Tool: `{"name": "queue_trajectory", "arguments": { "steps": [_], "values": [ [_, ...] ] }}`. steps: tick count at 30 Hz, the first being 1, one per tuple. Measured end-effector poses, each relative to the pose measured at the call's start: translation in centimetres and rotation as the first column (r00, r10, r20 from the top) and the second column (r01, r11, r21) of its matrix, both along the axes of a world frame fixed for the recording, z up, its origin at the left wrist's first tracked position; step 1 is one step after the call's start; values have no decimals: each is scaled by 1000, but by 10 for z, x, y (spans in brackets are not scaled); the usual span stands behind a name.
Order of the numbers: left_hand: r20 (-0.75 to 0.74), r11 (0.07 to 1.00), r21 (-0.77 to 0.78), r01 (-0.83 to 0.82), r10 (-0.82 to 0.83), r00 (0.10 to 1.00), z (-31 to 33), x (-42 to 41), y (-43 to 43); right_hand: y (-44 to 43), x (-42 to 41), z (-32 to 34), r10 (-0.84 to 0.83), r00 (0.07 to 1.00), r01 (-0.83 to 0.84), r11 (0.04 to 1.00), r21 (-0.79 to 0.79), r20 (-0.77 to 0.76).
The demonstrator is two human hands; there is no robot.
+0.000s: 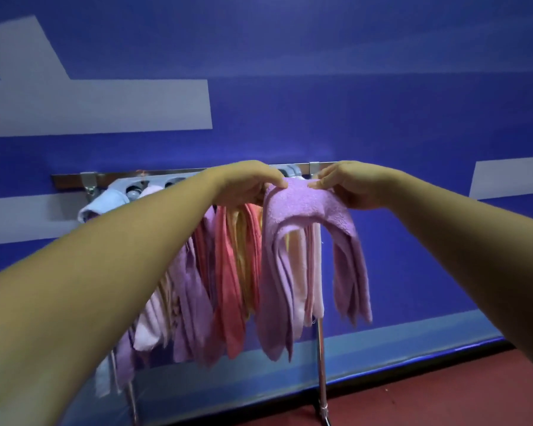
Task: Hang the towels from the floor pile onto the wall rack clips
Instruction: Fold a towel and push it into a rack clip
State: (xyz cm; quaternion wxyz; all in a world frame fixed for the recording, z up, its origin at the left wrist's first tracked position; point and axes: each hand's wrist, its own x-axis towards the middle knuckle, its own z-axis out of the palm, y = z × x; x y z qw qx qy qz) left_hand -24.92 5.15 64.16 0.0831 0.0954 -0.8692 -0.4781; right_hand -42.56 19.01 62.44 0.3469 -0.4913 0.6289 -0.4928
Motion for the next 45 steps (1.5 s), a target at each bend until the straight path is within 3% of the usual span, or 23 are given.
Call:
{"name": "queue_trajectory", "arguments": {
  "steps": [3, 6, 9, 12, 15, 18, 20, 23, 25, 27, 30, 34, 37, 38, 40, 43, 45],
  "values": [
    [-31, 986, -123, -110, 107, 994, 16, -13, -22, -22, -4, 16, 31, 999, -31, 999, 32, -21],
    [-39, 903, -362, -230, 232, 972, 24, -23, -46, -44, -9, 29, 38, 998, -34, 996, 84, -55],
    [-41, 859, -434, -271, 282, 959, 20, -30, -61, -73, -21, 33, -181, 972, 185, 983, 13, -148],
    [-42, 771, -547, -326, 364, 931, 6, -43, -84, -96, -29, 32, -267, 913, 280, 960, -2, -308],
    [-130, 763, -496, -414, 407, 904, 5, -45, -95, -110, -30, 36, -265, 865, 277, 960, -35, -426],
    [-228, 843, -281, -460, 407, 885, 1, -48, -109, -123, -26, 29, -386, 820, 292, 917, -271, -423],
    [-282, 829, -264, -492, 422, 862, -7, -52, -116, -127, -26, 22, -466, 709, 317, 881, -351, -529],
    [-255, 595, -648, -476, 419, 871, -18, -56, -115, -135, -31, 10, -463, 432, 322, 881, -347, -774],
    [-251, 455, -775, -439, 415, 874, -20, -59, -112, -139, -29, 4, -439, 355, 288, 891, -350, -825],
    [-257, 372, -828, -419, 413, 874, -21, -60, -110, -141, -28, 0, -402, 290, 267, 905, -331, -868],
    [-275, 369, -823, -432, 408, 871, -23, -58, -106, -137, -30, -3, -355, 176, 235, 921, -311, -918],
    [-463, 453, -660, -599, 384, 799, -29, -58, -100, -127, -30, -15, -316, -11, 200, 929, -312, -949],
    [-532, 497, -552, -669, 408, 742, -28, -63, -98, -120, -30, -28, -427, -145, 268, 851, -451, -893],
    [-521, 484, -573, -662, 408, 749, -29, -67, -99, -117, -28, -32, -506, -129, 266, 811, -521, -853],
    [-482, 405, -662, -630, 414, 772, -28, -71, -101, -112, -17, -42, -610, 33, 203, 780, -592, -792],
    [-486, 240, -768, -594, 385, 785, -25, -68, -101, -104, 0, -58, -555, 329, 151, 829, -538, -764],
    [-470, 233, -800, -553, 329, 819, -26, -60, -94, -103, 0, -67, -530, 439, 186, 843, -504, -725]
  ]
}}
